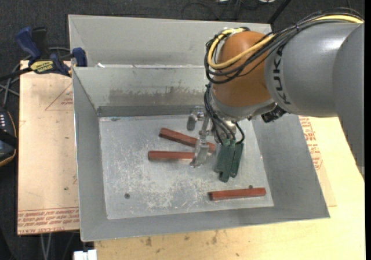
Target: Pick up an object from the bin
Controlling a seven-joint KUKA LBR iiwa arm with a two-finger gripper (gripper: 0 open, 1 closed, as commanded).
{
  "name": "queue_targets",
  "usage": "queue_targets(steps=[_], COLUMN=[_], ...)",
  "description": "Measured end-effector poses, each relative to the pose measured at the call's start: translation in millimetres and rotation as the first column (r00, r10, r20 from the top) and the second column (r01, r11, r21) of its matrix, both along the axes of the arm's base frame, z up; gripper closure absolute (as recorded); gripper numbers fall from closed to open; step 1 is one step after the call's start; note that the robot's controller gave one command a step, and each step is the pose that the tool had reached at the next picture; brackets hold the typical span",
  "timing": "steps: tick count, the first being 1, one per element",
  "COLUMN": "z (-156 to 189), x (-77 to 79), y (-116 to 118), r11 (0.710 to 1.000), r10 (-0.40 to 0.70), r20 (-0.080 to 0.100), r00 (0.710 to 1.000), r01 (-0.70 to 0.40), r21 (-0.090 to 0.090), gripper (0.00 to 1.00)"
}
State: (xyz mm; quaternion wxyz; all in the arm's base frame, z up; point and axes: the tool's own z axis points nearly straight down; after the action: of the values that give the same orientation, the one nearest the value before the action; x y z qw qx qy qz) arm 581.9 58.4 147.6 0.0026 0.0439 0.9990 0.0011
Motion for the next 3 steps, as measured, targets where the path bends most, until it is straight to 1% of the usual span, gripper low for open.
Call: queue_targets(steps=[1, 2, 3], z=[-79, -77, -78], x=[15.4, 30.7, 16.3], y=[-3, -14, -3], r11=[0.989, 0.968, 0.988], r10=[-0.151, -0.249, -0.152], r20=[-0.003, -0.002, -0.004], r00=[0.989, 0.968, 0.988], r01=[0.151, 0.249, 0.152], r21=[0.000, 0.000, -0.001], gripper=[0.00, 0.00, 0.00])
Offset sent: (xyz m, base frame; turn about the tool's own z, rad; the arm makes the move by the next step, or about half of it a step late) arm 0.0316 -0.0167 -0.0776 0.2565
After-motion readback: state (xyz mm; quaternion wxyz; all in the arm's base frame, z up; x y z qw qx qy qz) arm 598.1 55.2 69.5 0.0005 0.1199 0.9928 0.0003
